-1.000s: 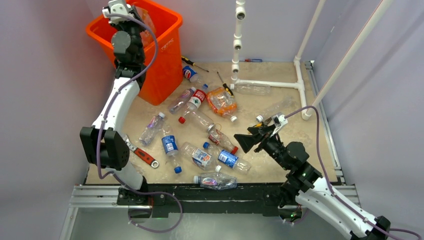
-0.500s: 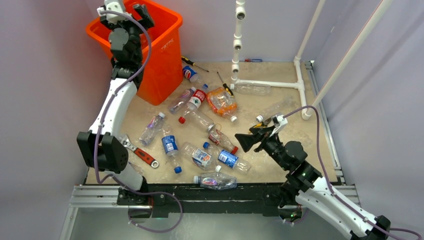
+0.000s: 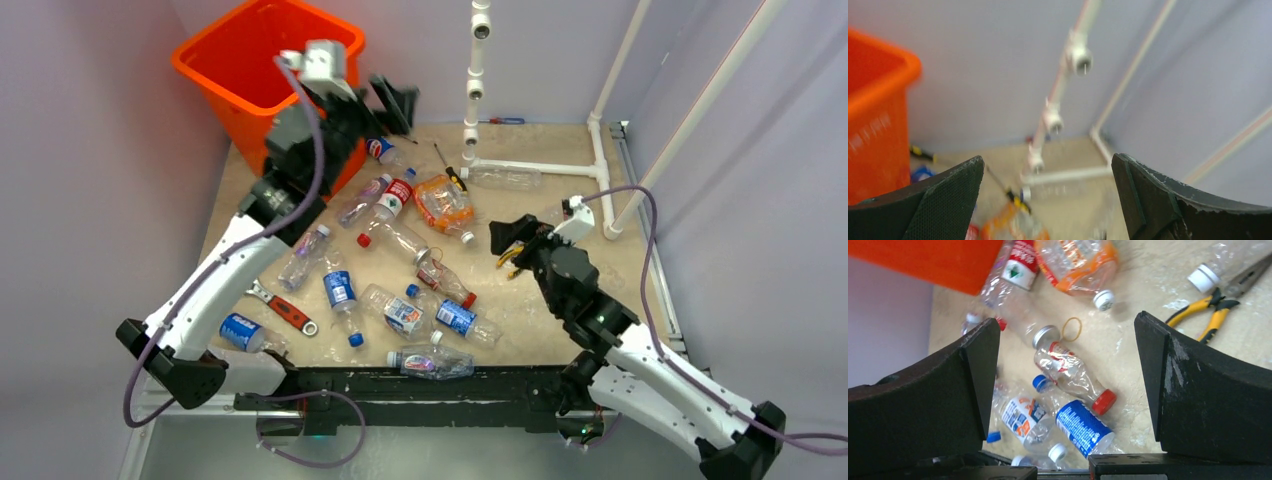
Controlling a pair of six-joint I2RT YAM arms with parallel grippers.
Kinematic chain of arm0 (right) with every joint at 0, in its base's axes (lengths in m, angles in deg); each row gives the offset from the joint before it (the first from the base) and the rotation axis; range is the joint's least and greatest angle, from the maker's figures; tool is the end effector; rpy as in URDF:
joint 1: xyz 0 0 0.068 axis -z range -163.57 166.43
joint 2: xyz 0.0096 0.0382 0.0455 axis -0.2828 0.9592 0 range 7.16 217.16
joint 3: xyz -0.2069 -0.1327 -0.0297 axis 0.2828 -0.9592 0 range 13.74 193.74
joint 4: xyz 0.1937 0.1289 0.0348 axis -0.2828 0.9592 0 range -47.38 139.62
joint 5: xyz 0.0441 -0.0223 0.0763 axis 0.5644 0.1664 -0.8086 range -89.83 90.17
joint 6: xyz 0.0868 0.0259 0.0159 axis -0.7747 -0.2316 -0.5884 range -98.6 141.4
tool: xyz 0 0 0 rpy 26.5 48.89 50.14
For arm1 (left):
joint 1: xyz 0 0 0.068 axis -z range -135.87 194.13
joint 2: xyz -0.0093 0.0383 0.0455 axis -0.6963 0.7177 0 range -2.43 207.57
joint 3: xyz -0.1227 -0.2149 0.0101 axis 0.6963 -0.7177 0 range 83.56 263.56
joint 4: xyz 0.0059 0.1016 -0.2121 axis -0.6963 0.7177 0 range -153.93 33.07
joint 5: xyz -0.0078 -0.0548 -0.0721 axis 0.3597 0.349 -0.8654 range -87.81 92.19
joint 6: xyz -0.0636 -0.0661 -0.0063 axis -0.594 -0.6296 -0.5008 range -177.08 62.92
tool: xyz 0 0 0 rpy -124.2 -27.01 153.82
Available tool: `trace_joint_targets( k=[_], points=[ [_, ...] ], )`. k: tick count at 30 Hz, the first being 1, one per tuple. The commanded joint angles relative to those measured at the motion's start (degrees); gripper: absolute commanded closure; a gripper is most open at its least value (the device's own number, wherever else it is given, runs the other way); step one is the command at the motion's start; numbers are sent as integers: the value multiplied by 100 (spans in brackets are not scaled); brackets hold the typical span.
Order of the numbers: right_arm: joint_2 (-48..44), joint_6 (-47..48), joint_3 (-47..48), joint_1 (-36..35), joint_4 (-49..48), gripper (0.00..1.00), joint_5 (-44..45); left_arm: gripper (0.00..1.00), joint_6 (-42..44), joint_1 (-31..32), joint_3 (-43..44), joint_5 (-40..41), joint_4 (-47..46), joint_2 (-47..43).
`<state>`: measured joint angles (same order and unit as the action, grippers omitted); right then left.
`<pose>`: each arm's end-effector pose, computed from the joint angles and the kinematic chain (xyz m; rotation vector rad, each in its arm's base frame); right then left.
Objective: Put the plastic bottles in the bin
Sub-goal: Place the plastic bottle in the trash bin, then pick up the plastic bottle at the center of the board.
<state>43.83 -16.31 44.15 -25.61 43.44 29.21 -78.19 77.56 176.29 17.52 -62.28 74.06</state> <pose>0.1726 0.1019 0.2736 0.3194 1.6866 0.6154 0.2662 -0.1495 0.5017 -0.0876 1.3497 -0.6303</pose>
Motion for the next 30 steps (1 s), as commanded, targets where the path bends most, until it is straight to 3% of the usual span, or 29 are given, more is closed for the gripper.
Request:
trace_joint_targets(
  k=[1, 5, 10, 22, 30],
  points=[
    [1018, -493, 728, 23, 545, 1, 1217, 1, -344, 410, -1054, -59, 1397, -243],
    [1679, -440, 887, 457, 313, 1, 891, 1, -305, 420, -1900, 118, 1737, -628],
    [2267, -341, 720, 1821, -344, 1, -337, 1, -360, 418, -2690, 441, 1716, -1076],
    [4001, -675, 1036, 2310, -741, 2, 317, 1, -1359, 405, -4045, 1648, 1250, -1773],
    [5212, -1391, 1498, 2615, -480, 3, 589, 1, -1393, 404, -4073, 1386, 1321, -1685]
  ],
)
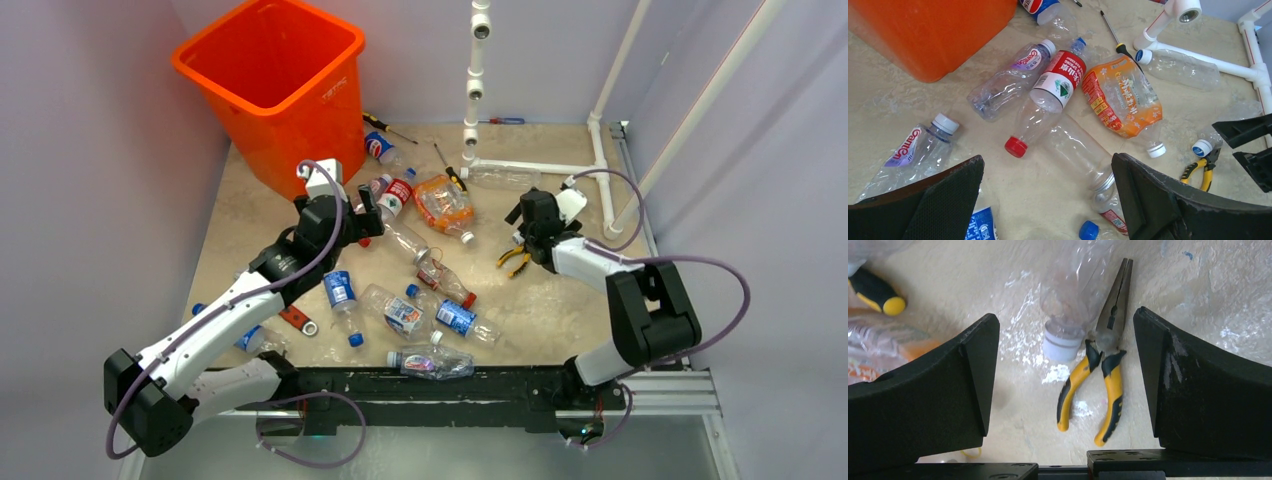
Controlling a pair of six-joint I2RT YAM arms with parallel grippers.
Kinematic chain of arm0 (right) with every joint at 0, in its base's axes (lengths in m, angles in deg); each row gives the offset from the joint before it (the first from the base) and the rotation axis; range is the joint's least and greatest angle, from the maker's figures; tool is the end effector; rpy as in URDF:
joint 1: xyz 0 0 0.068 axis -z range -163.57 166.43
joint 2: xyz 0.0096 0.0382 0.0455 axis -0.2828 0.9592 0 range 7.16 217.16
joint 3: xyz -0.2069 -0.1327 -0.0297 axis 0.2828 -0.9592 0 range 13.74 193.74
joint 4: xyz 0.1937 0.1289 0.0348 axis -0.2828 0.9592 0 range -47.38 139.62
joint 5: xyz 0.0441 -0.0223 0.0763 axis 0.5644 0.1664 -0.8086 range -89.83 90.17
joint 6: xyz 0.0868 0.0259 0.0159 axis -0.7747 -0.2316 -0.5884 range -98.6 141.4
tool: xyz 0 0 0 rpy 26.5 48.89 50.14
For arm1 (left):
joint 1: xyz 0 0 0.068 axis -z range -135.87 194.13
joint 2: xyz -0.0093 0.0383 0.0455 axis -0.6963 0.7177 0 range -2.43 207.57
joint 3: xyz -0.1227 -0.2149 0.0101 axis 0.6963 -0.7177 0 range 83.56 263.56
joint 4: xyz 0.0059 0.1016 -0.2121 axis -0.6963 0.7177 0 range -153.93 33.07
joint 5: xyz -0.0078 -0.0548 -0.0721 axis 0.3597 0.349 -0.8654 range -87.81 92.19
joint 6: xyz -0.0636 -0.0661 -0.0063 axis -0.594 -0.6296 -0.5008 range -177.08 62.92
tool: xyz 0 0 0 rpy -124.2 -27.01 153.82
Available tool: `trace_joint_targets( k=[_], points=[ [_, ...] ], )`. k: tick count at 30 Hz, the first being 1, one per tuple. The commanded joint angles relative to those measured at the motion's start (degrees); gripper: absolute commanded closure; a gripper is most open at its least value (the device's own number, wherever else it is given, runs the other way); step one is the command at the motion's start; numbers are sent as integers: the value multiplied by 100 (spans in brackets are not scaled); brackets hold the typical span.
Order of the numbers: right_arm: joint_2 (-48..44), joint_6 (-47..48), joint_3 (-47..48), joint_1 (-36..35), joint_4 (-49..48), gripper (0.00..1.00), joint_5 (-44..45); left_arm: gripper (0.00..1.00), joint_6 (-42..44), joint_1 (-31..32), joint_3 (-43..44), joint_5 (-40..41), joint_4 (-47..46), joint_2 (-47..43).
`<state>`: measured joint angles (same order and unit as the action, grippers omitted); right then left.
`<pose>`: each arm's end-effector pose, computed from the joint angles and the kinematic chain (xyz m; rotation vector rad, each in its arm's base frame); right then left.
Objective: Put the plastic bottles in the bin
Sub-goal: Pick up the plastic bottle at the center of the board.
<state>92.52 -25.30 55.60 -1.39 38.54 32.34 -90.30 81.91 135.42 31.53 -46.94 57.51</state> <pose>0.3091 0.0533 0.1535 0.8079 1.9798 0.0179 0.2273 -0.1249 0.2864 -0.2449 1.9459 -0.3024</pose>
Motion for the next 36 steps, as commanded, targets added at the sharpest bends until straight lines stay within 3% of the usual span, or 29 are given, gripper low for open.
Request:
trace_joint_targets(
  k=[1, 11, 16, 21, 26, 32, 36],
  points=[
    [398, -524, 369, 230, -40, 4, 266, 1, -197, -40, 13, -68, -214, -17],
    [851, -465, 511, 769, -529, 17, -85, 1, -258, -137, -25, -357, -286, 49],
    [991, -197, 578, 772, -726, 31, -206, 1, -289, -201, -52, -474, -322, 62],
    [904, -147, 541, 772, -800, 52, -365, 3, -291, -219, -77, -596, -371, 104],
    [408, -133, 414, 773, -847, 70, -502, 4, -311, -258, -78, -710, -396, 166],
    [-699, -157, 164, 759, -629, 76, -1070, 5, -314, -280, -83, -775, -439, 151],
    [-1785, 278, -317, 666, -977, 79, -2133, 5, -292, -288, -263, -938, -736, 25]
  ],
)
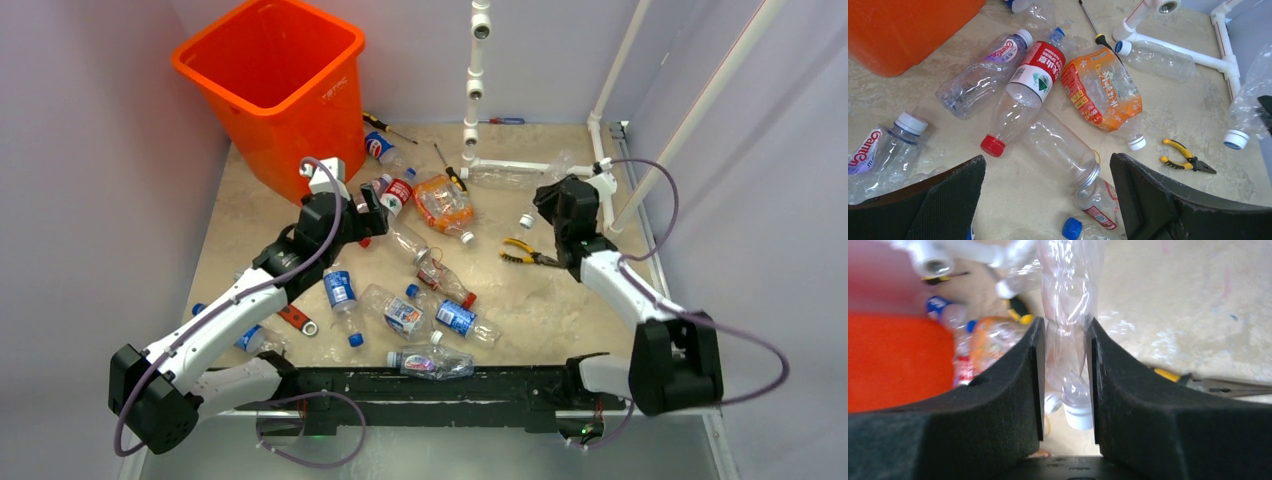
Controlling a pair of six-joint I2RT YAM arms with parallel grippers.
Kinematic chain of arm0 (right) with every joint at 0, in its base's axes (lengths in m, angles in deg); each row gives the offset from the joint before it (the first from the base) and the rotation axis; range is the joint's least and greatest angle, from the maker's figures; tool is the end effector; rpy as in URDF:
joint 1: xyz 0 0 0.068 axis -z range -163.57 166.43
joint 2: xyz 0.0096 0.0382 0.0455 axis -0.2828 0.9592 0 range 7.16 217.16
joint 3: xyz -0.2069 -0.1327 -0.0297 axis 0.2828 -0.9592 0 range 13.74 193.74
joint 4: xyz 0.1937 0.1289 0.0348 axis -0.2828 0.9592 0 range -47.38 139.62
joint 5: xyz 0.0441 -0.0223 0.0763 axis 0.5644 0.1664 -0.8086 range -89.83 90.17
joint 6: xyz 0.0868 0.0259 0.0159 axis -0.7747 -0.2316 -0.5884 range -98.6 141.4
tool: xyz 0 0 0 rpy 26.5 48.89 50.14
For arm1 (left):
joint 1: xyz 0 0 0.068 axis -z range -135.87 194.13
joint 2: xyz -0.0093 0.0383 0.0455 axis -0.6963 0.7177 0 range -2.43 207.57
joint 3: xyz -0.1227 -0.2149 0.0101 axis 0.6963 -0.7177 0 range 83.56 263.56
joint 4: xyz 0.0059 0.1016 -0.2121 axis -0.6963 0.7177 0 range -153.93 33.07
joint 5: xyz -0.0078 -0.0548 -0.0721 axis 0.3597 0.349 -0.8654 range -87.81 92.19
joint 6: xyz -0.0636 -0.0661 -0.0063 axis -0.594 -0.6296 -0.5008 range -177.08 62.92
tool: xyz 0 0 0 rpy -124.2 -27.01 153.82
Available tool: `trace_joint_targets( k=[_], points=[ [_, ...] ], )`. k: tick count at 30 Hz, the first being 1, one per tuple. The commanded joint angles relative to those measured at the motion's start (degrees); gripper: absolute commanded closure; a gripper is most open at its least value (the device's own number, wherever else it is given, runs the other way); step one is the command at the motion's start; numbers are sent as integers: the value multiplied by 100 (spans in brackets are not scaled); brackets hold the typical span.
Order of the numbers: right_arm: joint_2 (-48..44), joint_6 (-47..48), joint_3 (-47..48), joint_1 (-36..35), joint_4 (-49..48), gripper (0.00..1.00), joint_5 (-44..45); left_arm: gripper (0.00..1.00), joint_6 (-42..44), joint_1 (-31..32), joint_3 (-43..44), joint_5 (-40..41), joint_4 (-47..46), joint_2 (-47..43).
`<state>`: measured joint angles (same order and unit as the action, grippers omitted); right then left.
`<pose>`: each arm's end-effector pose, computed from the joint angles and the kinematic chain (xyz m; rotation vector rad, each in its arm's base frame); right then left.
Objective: Put the plastic bottles in the bin
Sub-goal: Pick up the plastic bottle at the center of the board.
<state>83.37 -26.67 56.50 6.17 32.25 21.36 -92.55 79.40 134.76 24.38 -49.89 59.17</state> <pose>0.3164 0.0271 0.2159 0.8567 1.7600 0.3085 0.2368 -0.1291 0.2804 -0.2524 1.9718 -0.4197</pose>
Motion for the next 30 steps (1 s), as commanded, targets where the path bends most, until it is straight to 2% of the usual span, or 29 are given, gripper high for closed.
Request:
trace_joint_targets(
  k=[1, 5, 8, 9, 10, 14, 19, 24, 27, 30],
  points=[
    [-1109, 611, -584, -110, -615, 80, -1666, 6, -66, -38, -251, -314, -559, -191],
    [-1937, 1229, -1271, -242, -1840, 81, -4057, 5, -28, -48, -413, -878, -1071, -410],
    [-2518, 1420, -1590, -561, -2266, 85, -4962, 5, 107, -51, -534, -1626, -1640, -594],
    [-2697, 1381, -1649, -659, -2299, 90, -4980, 4, 139, -49, -610, -1942, -1890, -657],
    [-2847, 1251, -1710, -729, -2376, 100, -4946, 4, 145, -46, -717, -2334, -2181, -703],
    [-3163, 129, -2178, -765, -3685, 100, -5042, 4, -196, -46, -1206, -3880, -3735, -691],
    [-2995, -1364, -2703, -824, -5991, 100, -4673, 6, -848, 57, -1293, -5085, -4882, -193],
    [-2404, -2072, -2934, -1142, -7850, 100, -4069, 8, -1025, 703, -1079, -5429, -5675, 321],
    [-2105, -2271, -2931, -1226, -8408, 100, -3989, 9, -673, 1135, -820, -5297, -5396, 516],
    [-2041, -2376, -2927, -1238, -8585, 100, -3963, 10, -583, 1273, -808, -5121, -5351, 607]
  ],
)
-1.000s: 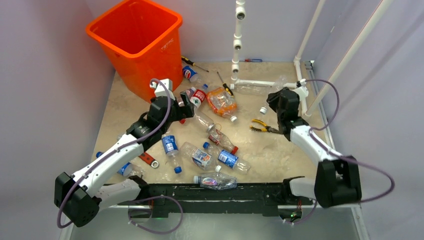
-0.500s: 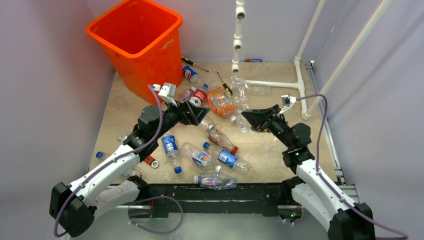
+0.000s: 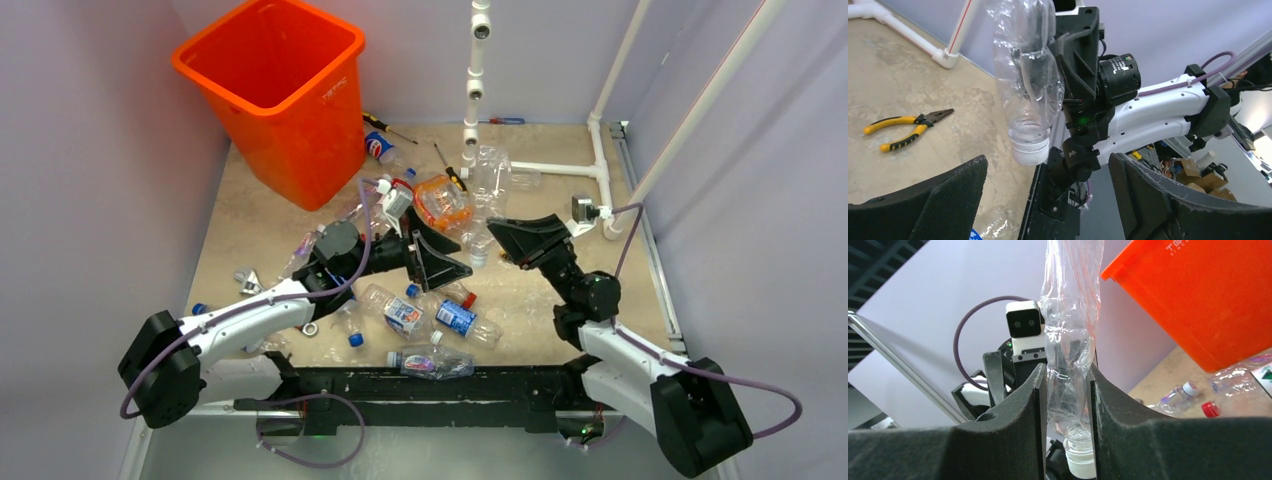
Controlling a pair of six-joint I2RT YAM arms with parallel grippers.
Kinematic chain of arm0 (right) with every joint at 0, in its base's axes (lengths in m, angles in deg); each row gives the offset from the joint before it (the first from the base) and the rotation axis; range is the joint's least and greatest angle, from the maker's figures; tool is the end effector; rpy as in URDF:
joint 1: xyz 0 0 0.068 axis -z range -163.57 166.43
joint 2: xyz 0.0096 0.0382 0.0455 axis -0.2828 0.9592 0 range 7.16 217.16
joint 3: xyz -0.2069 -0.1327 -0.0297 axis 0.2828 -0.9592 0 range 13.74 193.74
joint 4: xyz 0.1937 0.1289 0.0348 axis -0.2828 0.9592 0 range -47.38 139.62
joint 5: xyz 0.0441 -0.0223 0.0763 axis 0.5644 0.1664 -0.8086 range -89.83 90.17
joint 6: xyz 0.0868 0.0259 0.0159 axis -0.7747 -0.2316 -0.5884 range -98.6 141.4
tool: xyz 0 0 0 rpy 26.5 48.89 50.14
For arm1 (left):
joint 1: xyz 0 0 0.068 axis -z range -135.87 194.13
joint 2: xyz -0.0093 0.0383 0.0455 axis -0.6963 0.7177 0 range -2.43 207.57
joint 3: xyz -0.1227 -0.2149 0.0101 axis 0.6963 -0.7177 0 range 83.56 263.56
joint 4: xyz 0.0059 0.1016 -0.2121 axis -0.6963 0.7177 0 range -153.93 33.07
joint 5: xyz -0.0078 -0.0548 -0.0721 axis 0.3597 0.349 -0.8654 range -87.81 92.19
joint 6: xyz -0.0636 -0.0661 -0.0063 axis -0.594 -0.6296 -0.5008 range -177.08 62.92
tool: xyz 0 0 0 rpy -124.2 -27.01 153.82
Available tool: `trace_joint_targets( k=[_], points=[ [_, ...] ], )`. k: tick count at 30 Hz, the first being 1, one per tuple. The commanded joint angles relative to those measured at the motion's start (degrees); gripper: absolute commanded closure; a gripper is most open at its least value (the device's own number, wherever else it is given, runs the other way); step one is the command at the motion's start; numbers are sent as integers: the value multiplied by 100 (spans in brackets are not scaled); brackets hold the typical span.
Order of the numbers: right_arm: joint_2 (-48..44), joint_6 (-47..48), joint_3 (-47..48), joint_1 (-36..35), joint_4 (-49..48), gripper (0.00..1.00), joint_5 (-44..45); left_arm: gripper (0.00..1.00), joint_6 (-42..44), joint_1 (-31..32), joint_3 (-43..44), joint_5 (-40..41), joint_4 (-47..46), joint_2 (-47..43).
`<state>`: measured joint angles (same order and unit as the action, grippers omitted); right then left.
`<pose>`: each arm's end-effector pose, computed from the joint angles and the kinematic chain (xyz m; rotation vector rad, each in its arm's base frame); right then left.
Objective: Put the plastic bottles in the bin
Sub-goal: Pick up the plastic bottle at the center of the board.
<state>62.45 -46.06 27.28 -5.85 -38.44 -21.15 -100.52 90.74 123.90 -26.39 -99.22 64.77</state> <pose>0.1764 0.1049 0.3051 0.0169 1.0608 1.6001 0.1728 -0.2402 0.3098 0.5159 1.5843 -1.5980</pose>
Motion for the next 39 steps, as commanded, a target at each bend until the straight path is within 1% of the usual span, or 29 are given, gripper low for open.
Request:
trace_joint_targets(
  k=[1, 8, 15, 18, 22, 27, 28, 33, 36, 38, 39],
  points=[
    [19, -449, -9, -38, -1496, 100, 305, 11, 225, 164, 280, -14, -420, 83],
    [-409, -276, -123, -48, -993, 100, 536, 19, 248, 517, 426, 201, -528, 461],
    [-469, -318, -174, -56, -1065, 100, 402, 23, 395, 739, 464, 536, -792, 553],
    [-479, -335, -176, -56, -1052, 100, 347, 29, 371, 776, 441, 564, -1008, 561],
    [-454, -363, -168, -57, -1052, 100, 305, 41, 453, 827, 498, 498, -1076, 616],
    [-321, -431, -143, -90, -1224, 100, 214, 45, 548, 847, 573, 468, -1023, 676],
    [-291, -442, -137, -99, -1262, 100, 198, 48, 566, 849, 584, 466, -1024, 686],
    [-220, -444, -145, -132, -1313, 100, 154, 68, 727, 863, 658, 433, -928, 724],
    [-244, -414, -142, -130, -1293, 100, 139, 75, 789, 859, 680, 368, -889, 742],
    [-268, -385, -116, -129, -1241, 100, 108, 82, 829, 861, 678, 318, -868, 740],
    [-283, -370, -111, -134, -1215, 100, 91, 87, 860, 867, 683, 304, -847, 731]
  ],
)
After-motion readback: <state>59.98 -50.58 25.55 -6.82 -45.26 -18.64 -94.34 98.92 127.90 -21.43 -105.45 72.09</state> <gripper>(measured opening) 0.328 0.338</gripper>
